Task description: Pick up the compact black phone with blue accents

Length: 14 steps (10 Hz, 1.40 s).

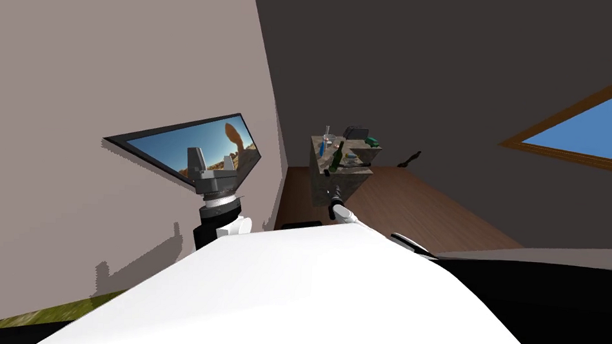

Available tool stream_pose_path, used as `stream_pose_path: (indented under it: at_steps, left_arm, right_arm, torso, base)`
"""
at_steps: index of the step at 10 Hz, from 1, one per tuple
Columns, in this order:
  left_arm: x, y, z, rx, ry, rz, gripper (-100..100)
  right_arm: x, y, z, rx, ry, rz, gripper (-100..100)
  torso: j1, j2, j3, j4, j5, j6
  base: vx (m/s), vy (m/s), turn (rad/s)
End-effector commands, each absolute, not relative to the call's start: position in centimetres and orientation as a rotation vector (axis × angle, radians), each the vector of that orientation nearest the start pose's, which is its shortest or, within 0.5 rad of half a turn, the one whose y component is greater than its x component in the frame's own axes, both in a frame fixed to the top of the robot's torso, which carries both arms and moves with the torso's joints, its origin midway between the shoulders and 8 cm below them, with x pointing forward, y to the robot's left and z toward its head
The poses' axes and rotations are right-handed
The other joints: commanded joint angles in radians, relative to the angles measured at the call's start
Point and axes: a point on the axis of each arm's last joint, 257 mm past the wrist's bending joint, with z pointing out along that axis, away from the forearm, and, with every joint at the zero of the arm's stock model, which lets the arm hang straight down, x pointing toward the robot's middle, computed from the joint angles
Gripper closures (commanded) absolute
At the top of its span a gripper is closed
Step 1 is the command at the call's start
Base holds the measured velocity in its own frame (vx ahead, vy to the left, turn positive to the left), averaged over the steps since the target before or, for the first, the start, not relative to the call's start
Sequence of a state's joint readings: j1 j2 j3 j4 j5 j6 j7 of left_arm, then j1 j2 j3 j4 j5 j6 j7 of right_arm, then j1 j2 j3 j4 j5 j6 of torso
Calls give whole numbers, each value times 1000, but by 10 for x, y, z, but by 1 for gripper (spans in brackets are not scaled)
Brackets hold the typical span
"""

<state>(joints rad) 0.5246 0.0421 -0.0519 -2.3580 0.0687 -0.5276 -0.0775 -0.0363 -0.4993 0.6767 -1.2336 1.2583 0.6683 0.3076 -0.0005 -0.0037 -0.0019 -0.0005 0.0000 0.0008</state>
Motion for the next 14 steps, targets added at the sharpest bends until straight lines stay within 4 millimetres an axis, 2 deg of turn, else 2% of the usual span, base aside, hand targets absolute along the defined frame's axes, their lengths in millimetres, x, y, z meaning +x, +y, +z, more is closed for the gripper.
stream_pose_path:
  at_steps: [1,2,6,7,10,14]
  left_arm:
    - [323,265,55,-586,566,-1339,0]
    - [323,265,55,-586,566,-1339,0]
    - [323,265,55,-586,566,-1339,0]
    - [323,265,55,-586,566,-1339,0]
    - [323,265,55,-586,566,-1339,0]
    - [323,265,55,-586,566,-1339,0]
  right_arm:
    - [457,-333,-416,-636,1852,-819,-100]
    - [455,-340,-417,-651,1848,-848,-100]
    - [462,-364,-402,-811,1713,-1074,-100]
    - [462,-364,-402,-811,1713,-1074,-100]
    - [469,-381,-383,-932,1573,-1245,-100]
    - [477,-392,-360,-1032,1422,-1388,-100]
  torso:
    - [0,0,0,0,0,0]
    - [1,-1,-1,0,0,0]
    - [0,0,0,0,0,1]
    - [0,0,0,0,0,0]
    - [0,0,0,0,0,0]
    - [0,1,0,0,0,1]
  base:
    - [77,43,126]
    - [58,25,37]
    - [57,13,73]
    - [38,8,32]
    - [56,21,85]
    - [46,12,56]
